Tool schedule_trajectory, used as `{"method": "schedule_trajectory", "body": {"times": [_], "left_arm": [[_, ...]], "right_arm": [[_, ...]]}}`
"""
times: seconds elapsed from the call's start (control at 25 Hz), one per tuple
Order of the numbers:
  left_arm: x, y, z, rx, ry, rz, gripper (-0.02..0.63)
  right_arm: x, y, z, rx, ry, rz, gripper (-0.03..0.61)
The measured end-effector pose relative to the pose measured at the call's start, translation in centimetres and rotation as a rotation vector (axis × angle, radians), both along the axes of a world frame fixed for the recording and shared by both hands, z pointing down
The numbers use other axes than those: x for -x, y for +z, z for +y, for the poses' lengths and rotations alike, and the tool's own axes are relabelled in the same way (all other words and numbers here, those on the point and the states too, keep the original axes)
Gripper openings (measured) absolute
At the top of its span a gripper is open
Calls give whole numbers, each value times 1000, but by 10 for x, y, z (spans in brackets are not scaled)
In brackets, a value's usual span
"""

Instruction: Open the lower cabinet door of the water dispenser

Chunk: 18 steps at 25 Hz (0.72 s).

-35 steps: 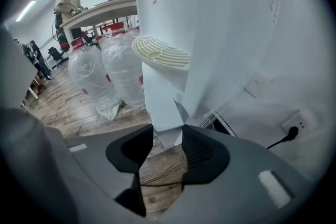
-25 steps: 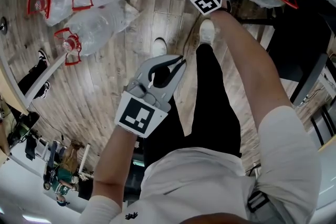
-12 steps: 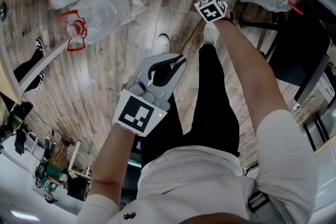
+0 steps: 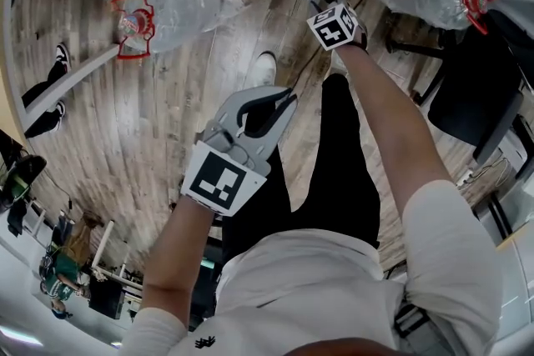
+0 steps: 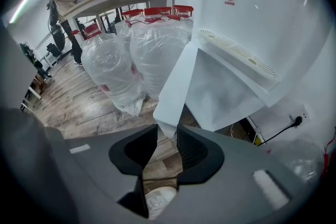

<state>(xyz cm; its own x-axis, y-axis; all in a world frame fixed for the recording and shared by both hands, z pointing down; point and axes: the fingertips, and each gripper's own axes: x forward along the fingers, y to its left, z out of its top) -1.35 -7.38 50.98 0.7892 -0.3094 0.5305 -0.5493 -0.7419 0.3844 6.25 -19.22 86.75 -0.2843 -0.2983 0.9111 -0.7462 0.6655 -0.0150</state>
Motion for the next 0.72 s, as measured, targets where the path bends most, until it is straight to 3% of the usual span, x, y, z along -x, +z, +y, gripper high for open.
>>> {"method": "schedule_trajectory", "body": {"times": [0.72], "left_arm": [[90, -4, 36, -26, -123, 21, 58]], "right_arm": [[115, 0, 33, 23, -145, 7, 74]]}}
